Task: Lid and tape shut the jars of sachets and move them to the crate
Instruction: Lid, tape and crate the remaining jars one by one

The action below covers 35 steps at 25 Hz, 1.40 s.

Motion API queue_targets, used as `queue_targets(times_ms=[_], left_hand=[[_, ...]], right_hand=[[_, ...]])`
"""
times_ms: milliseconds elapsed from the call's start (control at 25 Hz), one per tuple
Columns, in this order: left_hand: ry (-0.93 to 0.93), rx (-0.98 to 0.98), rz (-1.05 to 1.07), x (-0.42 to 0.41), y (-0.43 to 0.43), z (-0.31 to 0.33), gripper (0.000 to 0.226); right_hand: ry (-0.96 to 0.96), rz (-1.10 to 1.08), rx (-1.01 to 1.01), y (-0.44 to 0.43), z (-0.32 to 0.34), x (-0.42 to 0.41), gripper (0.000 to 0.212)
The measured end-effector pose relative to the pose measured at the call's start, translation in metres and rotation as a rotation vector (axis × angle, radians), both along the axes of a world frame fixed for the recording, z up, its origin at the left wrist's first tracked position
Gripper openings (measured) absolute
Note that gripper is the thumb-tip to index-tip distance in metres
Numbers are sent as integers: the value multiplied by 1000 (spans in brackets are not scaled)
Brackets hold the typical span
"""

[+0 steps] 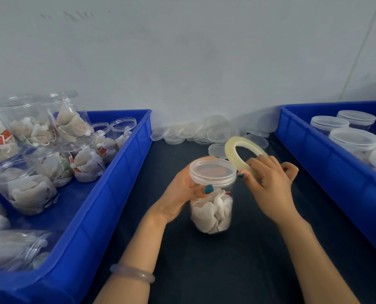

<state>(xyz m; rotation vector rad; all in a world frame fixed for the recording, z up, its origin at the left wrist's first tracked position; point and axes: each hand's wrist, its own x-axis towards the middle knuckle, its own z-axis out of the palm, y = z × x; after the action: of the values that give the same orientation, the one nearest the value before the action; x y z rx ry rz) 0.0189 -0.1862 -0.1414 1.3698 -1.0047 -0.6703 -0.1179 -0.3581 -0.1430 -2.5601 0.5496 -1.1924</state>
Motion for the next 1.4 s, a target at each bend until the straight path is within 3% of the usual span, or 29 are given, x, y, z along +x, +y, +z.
queue_targets(times_ms=[200, 320, 480, 600, 680, 840, 960, 1120, 1280, 1400], left_hand=[[-5, 35, -68, 3, 1, -4, 108], [-111, 58, 40, 1, 0, -2, 124], [-119, -18, 207, 5, 1, -2, 103], [-140, -65, 248, 9, 6, -2, 82], [-217, -33, 277, 8, 4, -3, 82], [-361, 42, 470, -11, -12, -2, 107], [-389, 40, 576, -11, -17, -2, 95], [-407, 68, 523, -2, -11, 0, 85], [-389, 63, 429, 2, -7, 2, 82], [-356, 71, 337, 4, -4, 3, 83]], right_hand=[[23, 137, 41, -3, -6, 1, 45], [31, 107, 33, -1, -7, 2, 49], [31, 64, 35, 1, -4, 1, 47], [100, 158, 41, -2, -4, -3, 36], [143, 189, 67, -1, -6, -1, 31], [215, 131, -15, 6, -8, 5, 30], [222, 154, -15, 1, -5, 1, 24], [189, -14, -165, -6, -2, -7, 19], [218, -203, -104, -9, 2, -8, 54], [203, -146, -71, -8, -2, -5, 41]])
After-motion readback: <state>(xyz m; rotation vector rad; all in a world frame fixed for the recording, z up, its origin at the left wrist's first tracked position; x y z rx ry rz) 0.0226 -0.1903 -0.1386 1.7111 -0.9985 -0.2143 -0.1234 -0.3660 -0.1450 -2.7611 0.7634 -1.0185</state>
